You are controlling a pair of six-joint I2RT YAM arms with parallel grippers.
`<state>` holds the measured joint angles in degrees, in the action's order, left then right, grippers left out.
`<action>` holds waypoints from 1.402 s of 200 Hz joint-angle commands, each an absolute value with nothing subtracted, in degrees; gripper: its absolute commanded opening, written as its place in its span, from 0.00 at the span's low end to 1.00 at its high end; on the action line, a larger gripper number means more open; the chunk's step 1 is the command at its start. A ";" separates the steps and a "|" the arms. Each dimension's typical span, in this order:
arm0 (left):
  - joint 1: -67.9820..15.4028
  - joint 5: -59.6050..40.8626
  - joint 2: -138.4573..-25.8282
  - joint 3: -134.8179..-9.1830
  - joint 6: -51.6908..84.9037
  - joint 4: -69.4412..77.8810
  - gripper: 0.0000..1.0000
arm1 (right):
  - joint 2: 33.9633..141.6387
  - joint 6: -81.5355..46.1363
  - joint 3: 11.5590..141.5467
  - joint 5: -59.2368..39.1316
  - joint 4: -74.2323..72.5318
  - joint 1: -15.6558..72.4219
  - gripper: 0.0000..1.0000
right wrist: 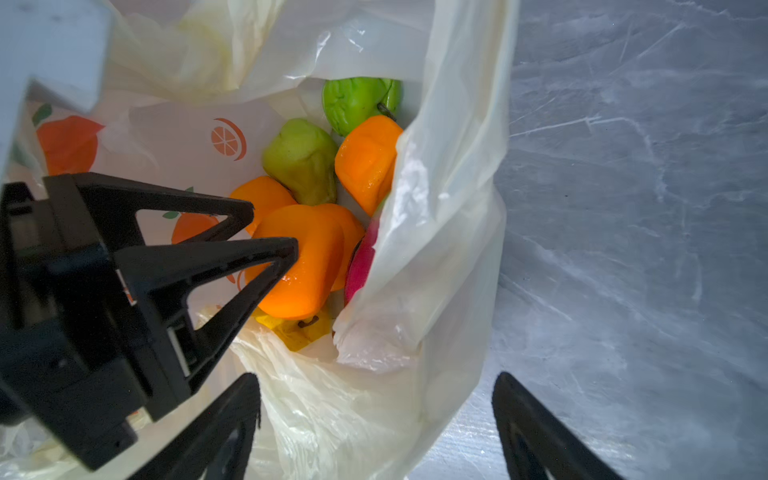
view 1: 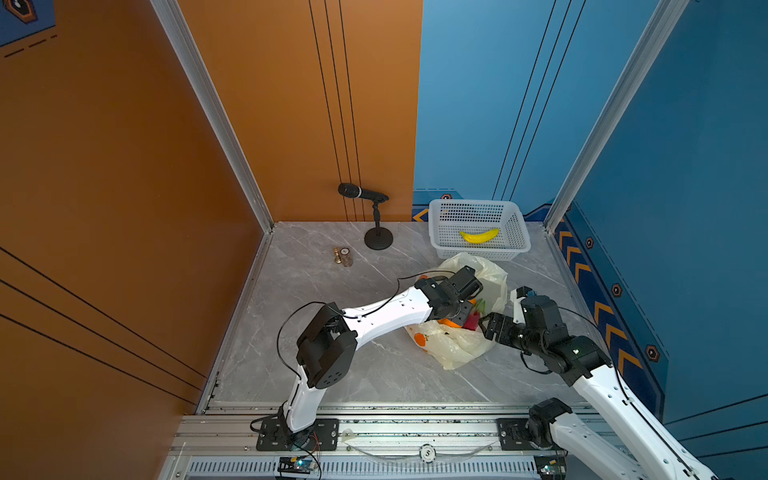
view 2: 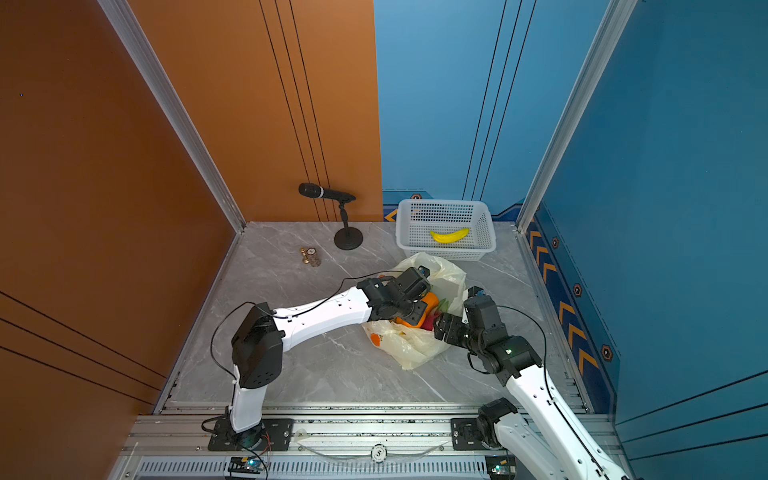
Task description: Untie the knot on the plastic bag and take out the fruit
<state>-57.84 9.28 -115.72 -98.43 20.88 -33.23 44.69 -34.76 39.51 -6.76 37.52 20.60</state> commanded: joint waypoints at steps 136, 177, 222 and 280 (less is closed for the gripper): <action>-57.92 5.93 -122.01 -101.78 21.00 -37.63 0.69 | 46.62 -33.49 40.76 -6.91 37.53 20.12 0.90; -57.91 5.23 -120.35 -102.04 21.04 -37.41 0.52 | 46.09 -33.49 41.30 -7.17 37.31 20.04 0.90; -57.66 5.56 -115.10 -97.76 19.56 -31.08 0.46 | 44.99 -34.27 44.65 -9.50 36.39 20.02 0.91; -55.32 -0.25 -104.55 -88.77 14.78 -16.28 0.41 | 46.27 -35.77 51.79 -14.94 36.03 18.18 0.92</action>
